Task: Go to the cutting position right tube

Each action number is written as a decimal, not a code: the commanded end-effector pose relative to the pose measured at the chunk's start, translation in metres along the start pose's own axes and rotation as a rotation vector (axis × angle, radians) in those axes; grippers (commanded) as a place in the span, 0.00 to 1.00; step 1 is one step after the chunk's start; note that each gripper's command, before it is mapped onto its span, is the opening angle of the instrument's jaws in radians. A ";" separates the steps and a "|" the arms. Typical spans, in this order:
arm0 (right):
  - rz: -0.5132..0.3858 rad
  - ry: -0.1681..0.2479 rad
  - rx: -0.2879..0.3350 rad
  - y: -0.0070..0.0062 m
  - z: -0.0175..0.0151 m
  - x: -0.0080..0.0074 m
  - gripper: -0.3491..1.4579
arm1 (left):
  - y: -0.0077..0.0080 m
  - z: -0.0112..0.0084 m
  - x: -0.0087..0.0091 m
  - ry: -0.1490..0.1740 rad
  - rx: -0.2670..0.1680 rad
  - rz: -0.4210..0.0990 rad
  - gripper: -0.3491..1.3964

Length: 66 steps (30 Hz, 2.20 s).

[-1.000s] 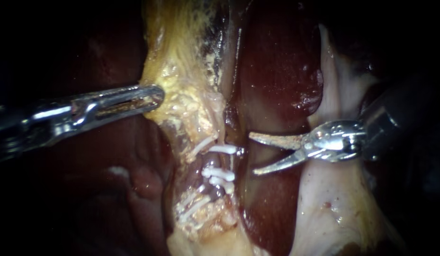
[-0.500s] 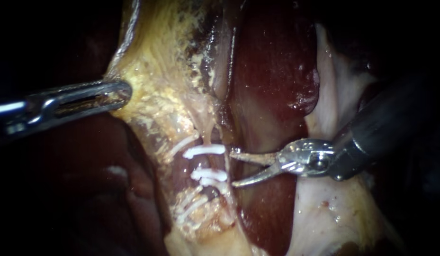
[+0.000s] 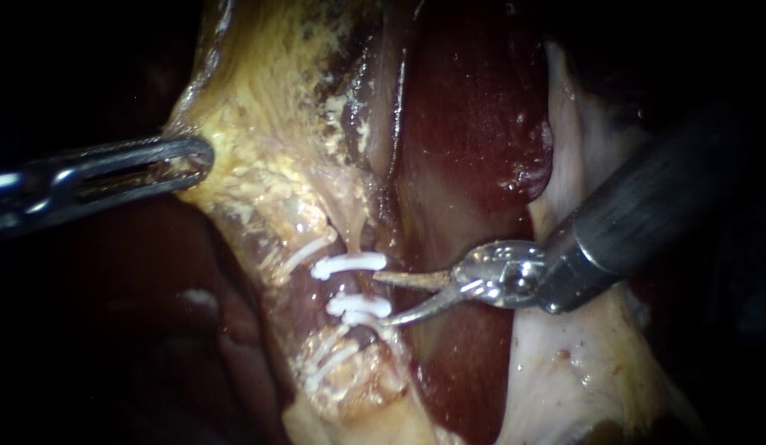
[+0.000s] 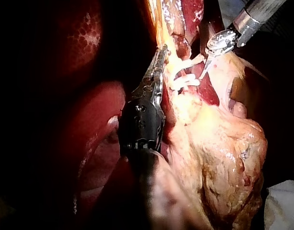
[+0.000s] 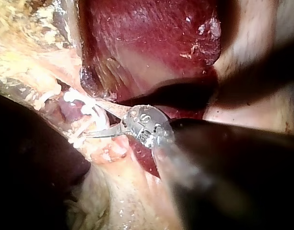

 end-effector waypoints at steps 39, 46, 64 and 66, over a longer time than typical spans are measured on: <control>0.000 -0.016 0.115 0.0014 0.0048 0.0023 0.59 | 0.0001 0.0001 0.0002 -0.001 -0.001 0.001 0.00; 0.033 -0.022 0.120 0.0017 0.0054 0.0020 0.43 | 0.0001 0.0001 0.0002 -0.001 -0.001 0.001 0.00; 0.050 -0.023 0.120 0.0020 0.0052 0.0019 0.41 | 0.0001 0.0001 0.0002 -0.001 -0.001 0.001 0.00; 0.050 -0.023 0.120 0.0020 0.0052 0.0018 0.43 | 0.0001 0.0001 0.0002 -0.001 -0.001 0.001 0.00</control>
